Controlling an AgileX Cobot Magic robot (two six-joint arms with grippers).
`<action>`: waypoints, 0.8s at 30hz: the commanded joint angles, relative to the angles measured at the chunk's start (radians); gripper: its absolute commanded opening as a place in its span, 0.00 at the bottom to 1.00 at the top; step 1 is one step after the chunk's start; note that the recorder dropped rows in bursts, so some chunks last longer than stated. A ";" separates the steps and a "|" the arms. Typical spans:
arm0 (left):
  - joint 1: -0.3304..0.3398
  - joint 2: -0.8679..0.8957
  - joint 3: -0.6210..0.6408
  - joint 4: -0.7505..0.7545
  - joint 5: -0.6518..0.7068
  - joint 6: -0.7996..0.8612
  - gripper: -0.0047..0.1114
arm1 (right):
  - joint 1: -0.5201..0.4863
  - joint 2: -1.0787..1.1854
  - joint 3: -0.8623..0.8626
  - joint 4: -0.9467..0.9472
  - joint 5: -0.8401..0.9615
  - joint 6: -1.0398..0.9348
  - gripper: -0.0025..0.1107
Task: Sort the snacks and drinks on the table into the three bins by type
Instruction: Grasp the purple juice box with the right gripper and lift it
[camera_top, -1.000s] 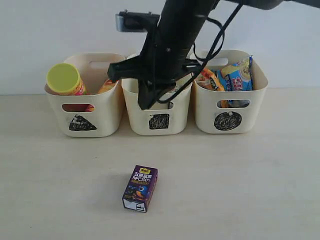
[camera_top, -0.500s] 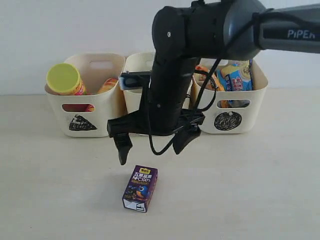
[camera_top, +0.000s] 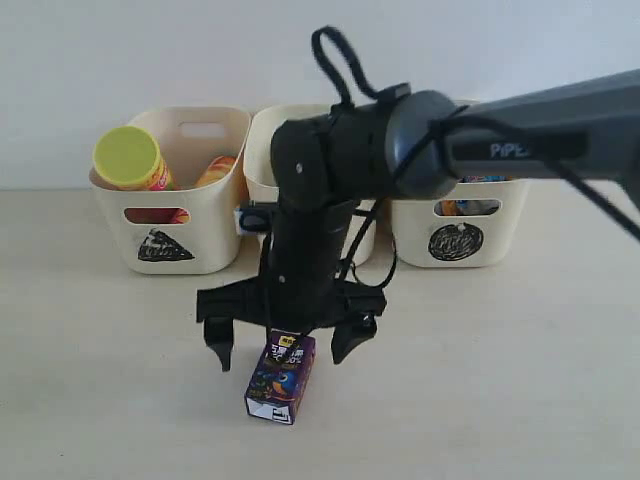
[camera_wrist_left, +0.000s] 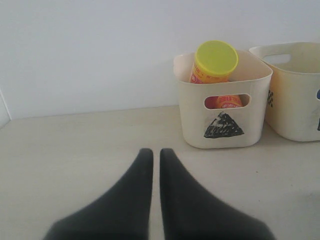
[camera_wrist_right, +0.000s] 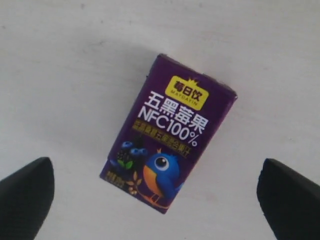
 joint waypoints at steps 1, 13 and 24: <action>-0.009 -0.003 0.004 -0.012 -0.002 -0.009 0.07 | 0.017 0.049 0.002 -0.067 -0.011 0.080 0.94; -0.009 -0.003 0.004 -0.012 0.000 -0.009 0.07 | 0.017 0.094 -0.002 -0.069 -0.051 0.098 0.68; -0.009 -0.003 0.004 -0.012 0.000 -0.009 0.07 | 0.015 0.061 -0.002 -0.074 -0.043 0.032 0.02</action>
